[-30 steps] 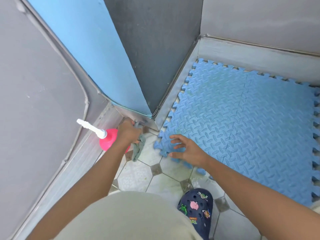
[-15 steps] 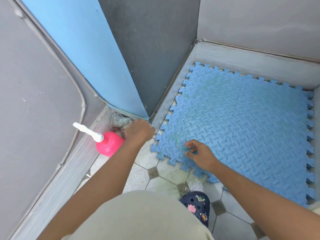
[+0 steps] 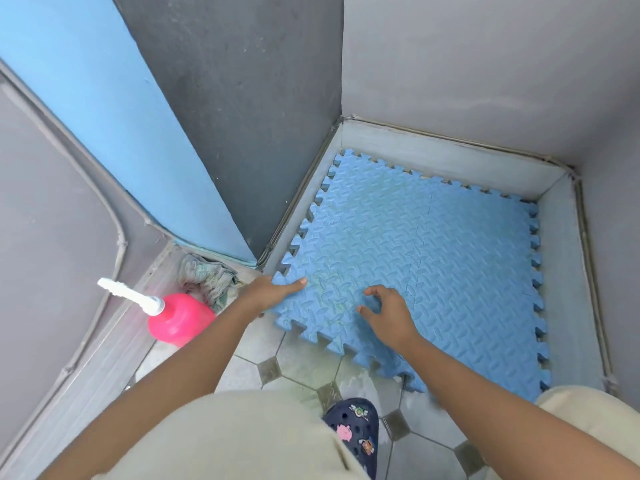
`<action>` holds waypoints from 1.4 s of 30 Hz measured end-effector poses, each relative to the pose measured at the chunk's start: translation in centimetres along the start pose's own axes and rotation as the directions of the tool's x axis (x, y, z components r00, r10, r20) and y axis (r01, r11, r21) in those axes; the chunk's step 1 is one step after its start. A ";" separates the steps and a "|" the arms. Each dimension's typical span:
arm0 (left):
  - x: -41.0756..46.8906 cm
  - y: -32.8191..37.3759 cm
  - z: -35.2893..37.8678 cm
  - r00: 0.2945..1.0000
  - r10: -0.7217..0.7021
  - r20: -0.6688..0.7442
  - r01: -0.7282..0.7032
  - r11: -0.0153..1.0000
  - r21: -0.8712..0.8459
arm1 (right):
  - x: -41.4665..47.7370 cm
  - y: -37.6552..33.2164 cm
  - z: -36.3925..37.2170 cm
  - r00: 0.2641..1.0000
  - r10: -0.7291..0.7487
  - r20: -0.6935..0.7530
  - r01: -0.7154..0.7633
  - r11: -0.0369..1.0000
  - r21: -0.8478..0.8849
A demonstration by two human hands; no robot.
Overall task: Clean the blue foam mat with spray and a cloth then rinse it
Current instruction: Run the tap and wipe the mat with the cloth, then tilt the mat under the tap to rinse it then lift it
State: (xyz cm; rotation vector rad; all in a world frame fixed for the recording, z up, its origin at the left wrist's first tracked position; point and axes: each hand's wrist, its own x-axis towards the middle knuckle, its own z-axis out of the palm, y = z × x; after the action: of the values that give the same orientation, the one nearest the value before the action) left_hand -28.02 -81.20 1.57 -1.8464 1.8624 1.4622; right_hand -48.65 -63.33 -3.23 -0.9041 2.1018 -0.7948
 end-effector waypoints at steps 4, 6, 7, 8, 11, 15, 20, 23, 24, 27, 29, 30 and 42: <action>-3.1 4.3 -2.3 0.979 0.192 -0.066 -0.190 0.981 0.039 | -1.7 -3.1 -0.9 0.983 0.024 -0.185 -0.034 0.998 -0.054; -5.7 6.9 -3.4 0.938 0.304 -0.166 -0.304 0.952 0.026 | -2.3 -5.2 -1.9 0.959 0.012 -0.283 -0.020 0.999 -0.026; -7.1 8.2 -4.0 0.910 0.354 -0.216 -0.355 0.934 0.035 | -2.5 -6.4 -2.5 0.951 -0.007 -0.310 0.007 1.000 -0.002; -8.4 9.4 -4.8 0.878 0.401 -0.263 -0.399 0.915 0.063 | -2.6 -7.5 -3.2 0.946 -0.034 -0.322 0.043 0.999 0.020; -12.4 12.2 -7.8 0.776 0.515 -0.364 -0.494 0.855 0.157 | -2.7 -10.9 -4.9 0.944 -0.133 -0.303 0.157 0.986 0.054; -15.7 13.7 -11.8 0.675 0.581 -0.455 -0.513 0.813 0.277 | -3.3 -15.2 -5.9 0.952 -0.255 -0.169 0.272 0.958 0.088; -18.1 13.4 -15.6 0.541 0.659 -0.522 -0.483 0.752 0.448 | -4.9 -17.9 -5.5 0.900 -0.428 0.084 0.414 0.899 0.144; -20.3 14.4 -17.4 0.503 0.681 -0.533 -0.448 0.732 0.513 | -5.6 -20.1 -5.3 0.867 -0.491 0.091 0.478 0.868 0.133; -20.7 14.8 -17.9 0.519 0.674 -0.525 -0.417 0.736 0.533 | -5.8 -21.0 -5.2 0.861 -0.503 0.082 0.492 0.862 0.118; -21.6 15.7 -18.5 0.585 0.635 -0.504 -0.263 0.737 0.623 | -5.8 -23.3 -4.3 0.854 -0.506 0.120 0.498 0.862 0.091; -22.0 16.2 -18.4 0.612 0.614 -0.500 -0.150 0.710 0.688 | -5.8 -24.0 -3.8 0.853 -0.495 0.165 0.487 0.869 0.086; -22.2 16.5 -18.2 0.622 0.606 -0.496 -0.101 0.690 0.716 | -5.7 -24.1 -3.6 0.852 -0.490 0.181 0.484 0.871 0.080; -26.6 19.7 -18.5 0.704 0.512 -0.491 0.129 0.588 0.798 | -6.2 -22.7 -1.8 0.810 -0.558 0.177 0.581 0.805 -0.119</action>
State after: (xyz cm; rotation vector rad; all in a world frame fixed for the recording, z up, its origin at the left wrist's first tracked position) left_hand -28.53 -79.97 39.45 -1.7533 2.4897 -0.2839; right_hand -38.95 -70.84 16.93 -1.6884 1.8007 -0.8242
